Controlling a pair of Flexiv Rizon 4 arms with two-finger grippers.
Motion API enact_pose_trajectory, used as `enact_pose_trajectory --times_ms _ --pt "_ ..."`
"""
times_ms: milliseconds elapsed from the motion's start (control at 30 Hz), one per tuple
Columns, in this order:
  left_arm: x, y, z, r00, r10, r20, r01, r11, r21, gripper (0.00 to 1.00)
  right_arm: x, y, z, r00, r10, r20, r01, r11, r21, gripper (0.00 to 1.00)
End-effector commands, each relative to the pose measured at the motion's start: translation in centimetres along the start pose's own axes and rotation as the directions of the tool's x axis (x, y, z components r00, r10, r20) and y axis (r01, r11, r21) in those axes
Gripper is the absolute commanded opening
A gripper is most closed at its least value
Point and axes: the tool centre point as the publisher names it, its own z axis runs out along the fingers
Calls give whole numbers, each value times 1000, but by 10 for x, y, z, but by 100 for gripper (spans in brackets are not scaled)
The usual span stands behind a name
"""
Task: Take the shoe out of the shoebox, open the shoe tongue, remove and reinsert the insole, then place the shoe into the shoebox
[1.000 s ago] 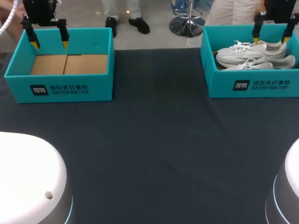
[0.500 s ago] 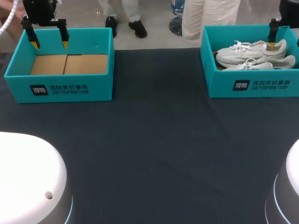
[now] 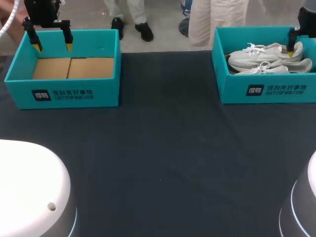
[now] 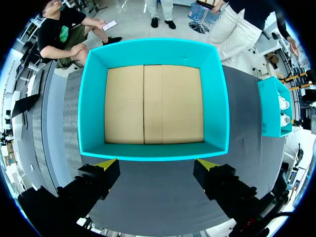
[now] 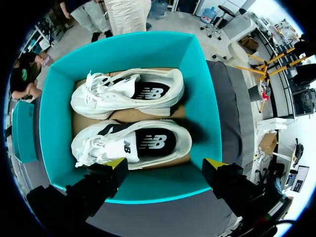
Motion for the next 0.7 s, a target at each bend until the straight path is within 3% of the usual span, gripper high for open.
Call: enact_pose_trajectory --times_ms 33,700 --pt "0 0 0 1000 0 0 0 1000 0 100 -4 6 14 1000 5 -8 -5 1000 9 100" --pt "0 0 0 1000 0 0 0 1000 0 100 -13 13 65 999 -36 -29 37 998 49 100"
